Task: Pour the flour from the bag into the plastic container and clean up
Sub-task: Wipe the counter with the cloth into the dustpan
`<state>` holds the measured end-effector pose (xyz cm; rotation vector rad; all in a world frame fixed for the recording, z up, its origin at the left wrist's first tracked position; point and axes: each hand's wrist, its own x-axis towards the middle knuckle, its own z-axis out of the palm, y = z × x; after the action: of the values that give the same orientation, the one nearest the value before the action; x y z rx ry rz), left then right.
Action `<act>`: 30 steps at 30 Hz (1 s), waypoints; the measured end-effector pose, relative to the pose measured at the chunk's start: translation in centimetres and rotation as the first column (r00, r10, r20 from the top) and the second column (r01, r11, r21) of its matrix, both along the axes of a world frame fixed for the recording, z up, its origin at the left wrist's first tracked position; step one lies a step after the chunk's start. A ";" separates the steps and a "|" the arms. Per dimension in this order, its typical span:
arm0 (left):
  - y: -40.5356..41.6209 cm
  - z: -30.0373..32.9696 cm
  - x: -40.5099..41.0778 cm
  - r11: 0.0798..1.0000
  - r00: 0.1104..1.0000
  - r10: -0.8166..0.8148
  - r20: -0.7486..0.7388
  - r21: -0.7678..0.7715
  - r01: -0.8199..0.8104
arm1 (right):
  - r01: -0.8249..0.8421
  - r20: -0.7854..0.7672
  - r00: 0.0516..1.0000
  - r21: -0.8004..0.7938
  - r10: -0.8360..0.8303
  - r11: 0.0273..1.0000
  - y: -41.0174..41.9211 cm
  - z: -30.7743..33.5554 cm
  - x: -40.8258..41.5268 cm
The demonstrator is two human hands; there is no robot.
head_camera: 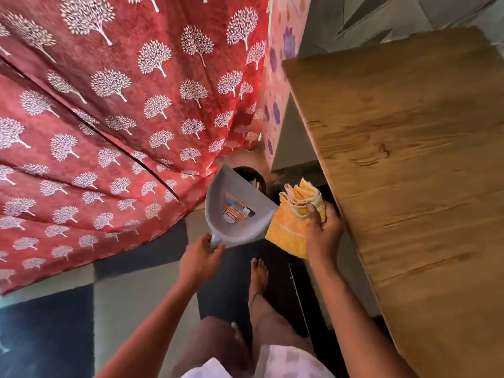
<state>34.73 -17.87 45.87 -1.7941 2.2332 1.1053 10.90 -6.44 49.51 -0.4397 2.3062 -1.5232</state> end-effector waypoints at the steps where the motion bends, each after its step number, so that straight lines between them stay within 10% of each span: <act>1: -1.9 -1.2 -0.8 1.000 1.000 -0.012 0.004 -0.003 0.012 | -0.016 -0.003 1.000 0.020 0.016 1.000 -1.9 -1.3 -0.7; 17: -18.8 -30.2 -11.1 0.933 0.882 -0.298 0.365 -0.082 0.349 | -0.001 0.078 0.997 0.222 -0.017 0.975 -16.9 -27.8 -4.2; 25: -21.6 -33.2 -12.2 0.868 0.773 -0.417 0.478 -0.042 0.494 | -0.003 0.084 0.996 0.288 -0.022 0.958 -17.4 -30.5 -4.4; 30: -23.8 -32.3 -12.4 0.948 0.916 -0.273 0.294 -0.082 0.308 | 0.006 0.079 0.996 0.279 -0.029 0.960 -18.3 -30.4 -4.8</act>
<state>22.30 -41.70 13.61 -1.4771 2.3352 0.6248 6.12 -24.72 19.12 -0.2768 2.4148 -1.1740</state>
